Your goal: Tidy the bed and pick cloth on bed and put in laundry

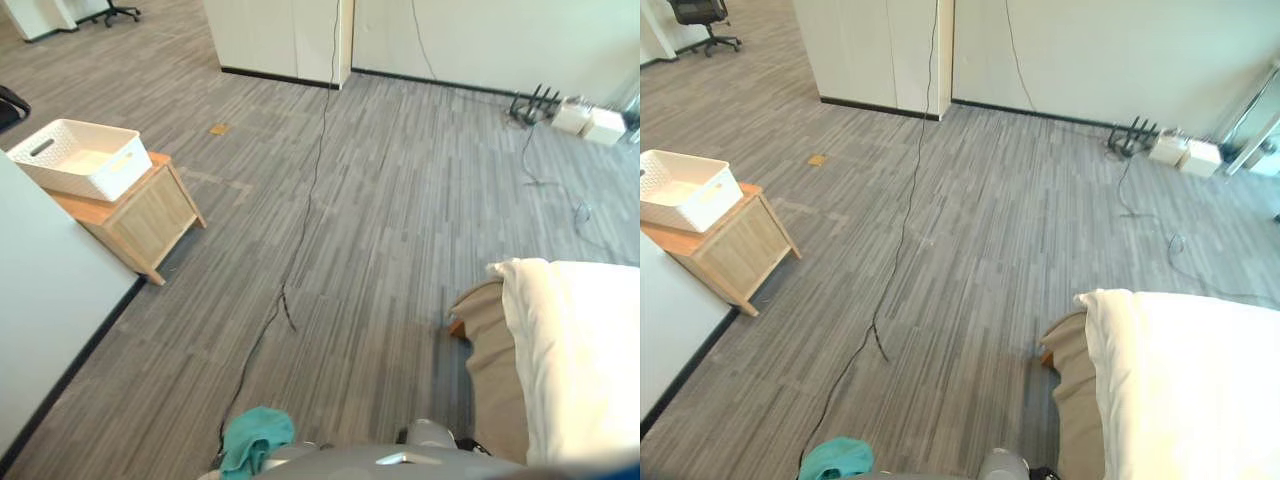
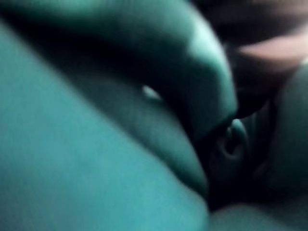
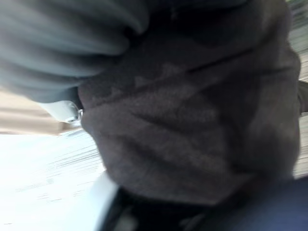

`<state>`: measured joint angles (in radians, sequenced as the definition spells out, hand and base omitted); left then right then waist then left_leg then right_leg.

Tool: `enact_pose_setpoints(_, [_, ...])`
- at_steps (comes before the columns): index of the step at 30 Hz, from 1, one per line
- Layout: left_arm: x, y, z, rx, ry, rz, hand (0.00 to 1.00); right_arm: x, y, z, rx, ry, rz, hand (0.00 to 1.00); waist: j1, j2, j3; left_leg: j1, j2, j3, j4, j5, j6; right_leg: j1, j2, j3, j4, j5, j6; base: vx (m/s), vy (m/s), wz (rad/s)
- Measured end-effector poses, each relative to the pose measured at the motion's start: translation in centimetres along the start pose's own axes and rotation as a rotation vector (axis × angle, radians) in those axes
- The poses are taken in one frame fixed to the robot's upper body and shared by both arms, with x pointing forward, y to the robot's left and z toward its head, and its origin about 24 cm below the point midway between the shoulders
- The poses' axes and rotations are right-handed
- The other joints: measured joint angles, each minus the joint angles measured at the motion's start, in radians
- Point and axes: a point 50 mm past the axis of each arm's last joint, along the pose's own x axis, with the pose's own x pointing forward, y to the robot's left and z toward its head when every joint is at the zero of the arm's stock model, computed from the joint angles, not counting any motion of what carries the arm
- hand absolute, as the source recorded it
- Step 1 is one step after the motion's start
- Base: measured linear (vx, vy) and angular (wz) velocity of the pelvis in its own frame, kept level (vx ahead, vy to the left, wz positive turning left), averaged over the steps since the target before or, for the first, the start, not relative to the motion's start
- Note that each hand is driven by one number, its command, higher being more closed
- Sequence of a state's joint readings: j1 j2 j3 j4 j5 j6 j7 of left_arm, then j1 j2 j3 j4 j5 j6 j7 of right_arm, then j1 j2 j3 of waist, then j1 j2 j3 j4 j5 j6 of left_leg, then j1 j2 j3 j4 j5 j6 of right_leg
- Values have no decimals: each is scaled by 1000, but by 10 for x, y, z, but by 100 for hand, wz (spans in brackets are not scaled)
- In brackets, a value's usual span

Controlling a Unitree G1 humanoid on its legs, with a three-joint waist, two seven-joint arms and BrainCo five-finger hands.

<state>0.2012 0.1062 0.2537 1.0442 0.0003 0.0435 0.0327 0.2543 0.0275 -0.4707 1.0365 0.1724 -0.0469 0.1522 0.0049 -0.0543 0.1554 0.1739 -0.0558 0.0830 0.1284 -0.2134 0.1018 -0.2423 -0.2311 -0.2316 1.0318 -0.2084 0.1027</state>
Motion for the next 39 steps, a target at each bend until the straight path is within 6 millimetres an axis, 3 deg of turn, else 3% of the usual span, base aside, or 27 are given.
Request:
enact_pose_setpoints(2, [0, 2, -3, -11, 20, 13, 100, -3, -2, -11, 43, 28, -20, 100, 1, -2, 5, 61, 27, -45, 13, -23, -11, -13, 18, -27, -113, -35, -7, 368, -1, 67])
enact_pose_setpoints(5, [-1, 0, -1, 2, 8, 19, 100, -4, -4, -12, 62, 27, -27, 100, 0, 3, 7, 88, 51, -60, 12, -44, -45, -13, 24, -103, -398, -24, -28, 463, -76, 45])
enact_pose_setpoints(7, [-1, -4, 2, 23, -9, 20, 100, -4, -4, -11, 104, 17, -31, 100, 1, 18, 20, 118, 75, -62, 24, -88, -83, -33, 26, -140, -601, 59, -56, 476, -138, 29])
enact_pose_setpoints(8, [-1, -6, 3, 24, -13, 16, 100, -4, -5, -9, 109, 12, -31, 100, 1, 27, 31, 130, 85, -61, 35, -110, -90, -34, 27, -142, -623, 82, -57, 504, -201, 14])
enact_pose_setpoints(9, [-1, -7, 3, 7, -15, 20, 100, -4, -4, -8, 113, 8, -31, 100, 2, 34, 40, 153, 104, -56, 72, -162, -116, -38, 19, -141, -614, 155, -90, 405, -189, 3])
enact_pose_setpoints(10, [-1, -9, 4, 7, -17, 17, 100, -4, -5, -8, 113, 8, -32, 100, 2, 43, 42, 162, 120, -49, 85, -176, -125, -45, 22, -144, -568, 161, -109, 599, -307, 9])
enact_pose_setpoints(11, [-1, -11, 4, 12, -27, 12, 100, -3, -6, -6, 112, 2, -36, 100, 0, 52, 41, 157, 141, -34, 121, -179, -132, -66, 22, -150, -483, 76, -119, 401, -231, 14])
enact_pose_setpoints(12, [0, -13, 8, 11, -44, 8, 100, -3, -6, -4, 113, -4, -37, 100, -1, 50, 43, 152, 152, -29, 149, -177, -134, -67, 22, -158, -453, 41, -121, 493, -295, 20])
enact_pose_setpoints(14, [-1, -23, 12, -4, -71, -14, 100, -2, -12, 8, 109, -30, -54, 100, -15, 95, 32, 43, 216, -15, 393, -152, -157, -56, 55, -194, -406, -56, -141, 603, -363, 20])
enact_pose_setpoints(15, [-1, -26, 12, -11, -74, -18, 100, -1, -14, 11, 105, -34, -59, 100, -16, 107, 29, 3, 235, -19, 489, -125, -163, -45, 71, -200, -406, -75, -145, 585, -359, 5])
enact_pose_setpoints(16, [-2, -28, 13, -35, -88, -7, 100, 0, -16, 17, 77, -43, -70, 100, -13, 126, 38, -92, 273, -48, 702, 3, -184, 0, 107, -205, -418, -111, -154, 461, -267, -10])
enact_pose_setpoints(17, [-2, -30, 13, -55, -95, -8, 100, 3, -15, 26, 23, -55, -75, 100, -10, 138, 54, -188, 315, -76, 930, 39, -189, 64, 150, -206, -453, -133, -157, 453, -249, -13])
enact_pose_setpoints(19, [-3, -30, 13, -51, -111, 0, 100, 7, -12, 34, -70, -44, -75, 100, 3, 140, 71, -306, 328, -93, 1142, 20, -167, 194, 191, -205, -539, -146, -160, 436, -181, -16])
enact_pose_setpoints(22, [-3, -28, 19, -54, -162, 5, 100, 12, 3, 51, -175, -90, -43, 100, 36, 111, 74, -480, 221, -70, 1038, -28, -147, 350, 201, -195, -691, -146, -149, 455, -121, -18])
enact_pose_setpoints(24, [-4, -30, 22, -69, -188, -3, 100, 15, 11, 68, -214, -141, -30, 100, 49, 96, 94, -504, 155, 1, 778, -48, -141, 435, 191, -183, -750, -124, -153, 542, -21, -35])
enact_pose_setpoints(25, [-5, -27, 21, -85, -196, 2, 100, 17, 20, 77, -236, -175, -10, 100, 52, 86, 100, -500, 112, 67, 548, -22, -119, 487, 185, -183, -783, -129, -142, 609, 29, -22])
enact_pose_setpoints(26, [-5, -27, 23, -84, -206, 1, 100, 18, 26, 80, -250, -198, 5, 100, 57, 81, 103, -475, 77, 157, 299, 87, -86, 543, 183, -193, -816, -140, -110, 626, 36, -10])
enact_pose_setpoints(27, [-5, -27, 20, -87, -199, -2, 100, 17, 26, 79, -260, -202, 8, 100, 58, 87, 102, -456, 61, 212, 180, 166, -64, 575, 193, -196, -833, -144, -92, 620, 65, 9])
enact_pose_setpoints(28, [-6, -30, 14, -84, -185, -13, 100, 17, 27, 77, -273, -202, 13, 100, 63, 112, 92, -427, 52, 304, 30, 317, -1, 640, 227, -205, -864, -154, -56, 495, 90, 15])
enact_pose_setpoints(29, [-7, -32, 12, -77, -180, -19, 100, 16, 23, 73, -273, -192, 5, 100, 70, 121, 87, -420, 52, 318, 14, 367, 124, 677, 242, -210, -877, -158, -41, 730, 142, 61])
enact_pose_setpoints(30, [-3, -17, 21, -44, -191, 8, 100, 18, 36, 60, -266, -160, 34, 100, 68, 55, 76, -400, -15, 352, 29, 305, 154, 727, 205, -245, -909, -144, 6, 712, 155, 80])
enact_pose_setpoints(32, [-2, -15, 27, -34, -198, 7, 100, 17, 45, 51, -281, -148, 42, 100, 79, 25, 50, -397, -64, 342, 29, 241, 153, 732, 170, -247, -913, -70, 0, 698, 145, 64])
enact_pose_setpoints(33, [-2, -17, 24, -39, -174, 7, 100, 18, 44, 51, -299, -146, 21, 100, 101, 38, 28, -380, -97, 314, 44, 180, 148, 713, 139, -247, -846, 15, 14, 585, 120, 35])
enact_pose_setpoints(35, [-1, -19, 20, -40, -148, 5, 100, 18, 43, 49, -302, -133, 9, 100, 99, 53, 19, -353, -115, 277, 57, 144, 149, 668, 102, -225, -691, 77, 75, 521, 123, 51])
enact_pose_setpoints(36, [-1, -19, 18, -38, -130, 8, 100, 18, 42, 52, -295, -132, -4, 100, 96, 55, 18, -310, -134, 236, 69, 119, 152, 582, 53, -171, -427, 150, 80, 553, 150, 73])
enact_pose_setpoints(37, [-1, -19, 17, -37, -120, 10, 100, 19, 41, 53, -294, -131, -15, 100, 94, 57, 18, -243, -153, 190, 58, 97, 146, 484, 25, -122, -139, 169, 78, 637, 151, 89])
enact_pose_setpoints(39, [-2, -23, 13, -45, -111, 2, 100, 18, 38, 59, -325, -155, -25, 100, 94, 86, 4, -143, -157, 98, 5, 86, 125, 370, 33, -116, 66, 153, 60, 538, 85, 115])
